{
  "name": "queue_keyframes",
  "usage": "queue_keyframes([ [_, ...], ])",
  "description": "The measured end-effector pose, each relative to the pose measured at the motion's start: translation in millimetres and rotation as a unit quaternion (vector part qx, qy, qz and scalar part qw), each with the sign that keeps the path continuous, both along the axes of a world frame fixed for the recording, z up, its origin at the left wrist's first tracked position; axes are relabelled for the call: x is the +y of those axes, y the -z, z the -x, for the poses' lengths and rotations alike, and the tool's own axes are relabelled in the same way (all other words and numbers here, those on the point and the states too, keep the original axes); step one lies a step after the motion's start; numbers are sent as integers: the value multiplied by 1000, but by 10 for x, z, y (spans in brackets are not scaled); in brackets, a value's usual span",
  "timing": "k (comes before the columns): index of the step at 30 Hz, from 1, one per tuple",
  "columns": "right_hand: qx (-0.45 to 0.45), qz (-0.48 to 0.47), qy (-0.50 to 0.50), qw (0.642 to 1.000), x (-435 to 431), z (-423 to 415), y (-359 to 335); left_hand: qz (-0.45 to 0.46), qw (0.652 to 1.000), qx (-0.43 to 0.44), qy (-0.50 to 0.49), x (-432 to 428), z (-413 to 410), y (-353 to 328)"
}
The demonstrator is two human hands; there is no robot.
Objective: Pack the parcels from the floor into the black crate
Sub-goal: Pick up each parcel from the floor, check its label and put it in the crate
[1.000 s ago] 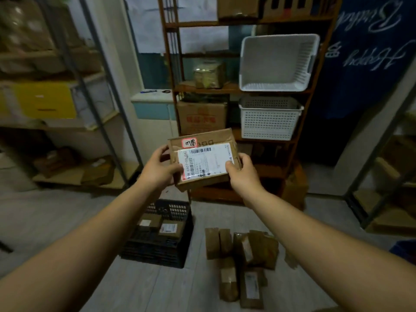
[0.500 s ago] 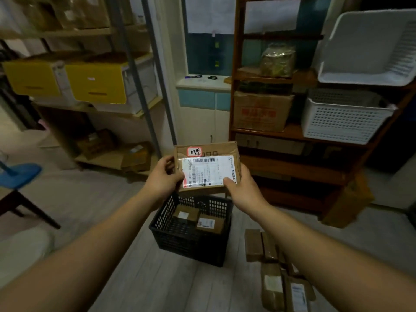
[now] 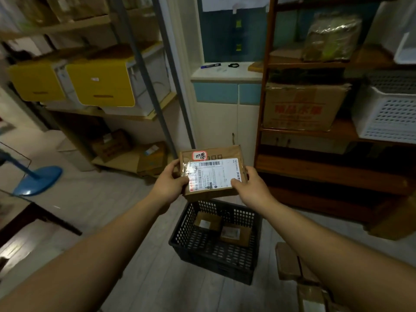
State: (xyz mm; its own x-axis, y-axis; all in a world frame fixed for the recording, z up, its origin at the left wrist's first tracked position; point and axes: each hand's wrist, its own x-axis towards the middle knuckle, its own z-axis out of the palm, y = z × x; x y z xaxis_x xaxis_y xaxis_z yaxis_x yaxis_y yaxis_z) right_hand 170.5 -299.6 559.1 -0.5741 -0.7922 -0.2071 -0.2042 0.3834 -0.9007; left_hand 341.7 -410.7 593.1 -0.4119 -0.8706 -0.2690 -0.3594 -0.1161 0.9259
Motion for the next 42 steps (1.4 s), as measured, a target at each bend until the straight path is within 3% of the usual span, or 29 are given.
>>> queue_keyframes([
  [11,-16,-11,25,999,-773,-157,371,-71,992,-45,93,-1145,82,436],
  [18,-83,-56,137,986,-1494,-596,728,-76,978,-79,177,-2066,-158,743],
  [24,-104,-119,177,972,-1679,-769,1120,-78,981,-81,156,-2361,-192,1175],
  [32,-90,-151,103,979,-1880,-684,2230,-83,982,-95,142,-2241,121,2311],
  [42,-132,-203,16,970,-2101,-655,4235,-81,959,-188,198,-2352,18,4437],
])
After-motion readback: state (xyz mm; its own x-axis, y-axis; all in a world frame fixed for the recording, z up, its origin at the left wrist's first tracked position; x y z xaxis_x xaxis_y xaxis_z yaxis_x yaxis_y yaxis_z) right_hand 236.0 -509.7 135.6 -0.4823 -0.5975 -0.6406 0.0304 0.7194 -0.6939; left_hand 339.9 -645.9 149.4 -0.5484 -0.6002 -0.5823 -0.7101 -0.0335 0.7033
